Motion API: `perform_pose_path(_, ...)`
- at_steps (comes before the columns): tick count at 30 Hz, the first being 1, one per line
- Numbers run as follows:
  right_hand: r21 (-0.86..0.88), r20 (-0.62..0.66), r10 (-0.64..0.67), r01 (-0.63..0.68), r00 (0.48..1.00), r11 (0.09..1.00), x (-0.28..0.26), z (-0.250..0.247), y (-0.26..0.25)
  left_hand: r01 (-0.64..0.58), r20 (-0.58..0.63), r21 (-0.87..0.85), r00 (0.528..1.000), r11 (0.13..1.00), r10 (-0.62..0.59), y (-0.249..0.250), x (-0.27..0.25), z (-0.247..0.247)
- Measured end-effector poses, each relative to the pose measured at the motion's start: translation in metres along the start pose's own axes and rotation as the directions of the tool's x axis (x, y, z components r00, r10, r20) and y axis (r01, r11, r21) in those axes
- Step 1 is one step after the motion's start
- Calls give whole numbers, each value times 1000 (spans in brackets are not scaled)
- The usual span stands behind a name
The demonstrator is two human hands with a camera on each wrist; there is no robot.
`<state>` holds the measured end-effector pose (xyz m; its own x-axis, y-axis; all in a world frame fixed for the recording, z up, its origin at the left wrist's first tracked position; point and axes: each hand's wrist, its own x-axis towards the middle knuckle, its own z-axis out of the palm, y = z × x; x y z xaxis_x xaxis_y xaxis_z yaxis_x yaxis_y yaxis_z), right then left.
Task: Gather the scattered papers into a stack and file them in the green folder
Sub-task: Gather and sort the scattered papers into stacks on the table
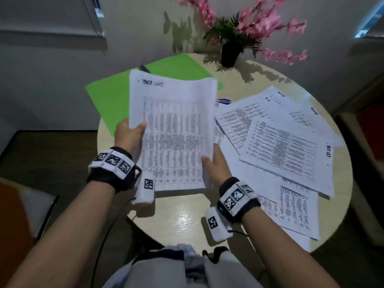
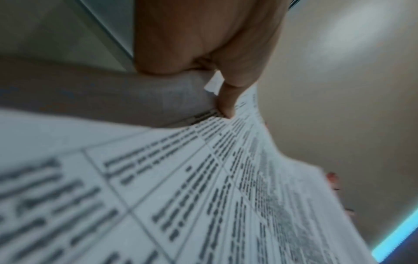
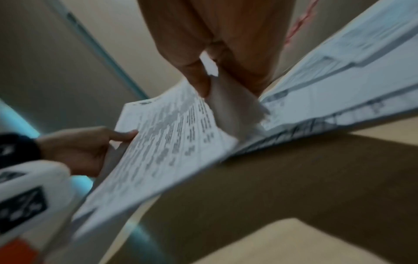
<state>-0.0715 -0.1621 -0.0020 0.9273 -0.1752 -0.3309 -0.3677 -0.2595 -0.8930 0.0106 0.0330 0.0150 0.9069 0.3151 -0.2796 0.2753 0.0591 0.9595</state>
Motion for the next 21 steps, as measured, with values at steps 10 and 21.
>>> perform_pose_path(10,-479,319,173,1,932,878,8,30,17,287,-214,716,958,637,-191,-45,27,-51)
perform_pose_path(21,-847,-139,211,-227,967,481,79,-96,20,-175,145,775,985,607,98,-9,3,88)
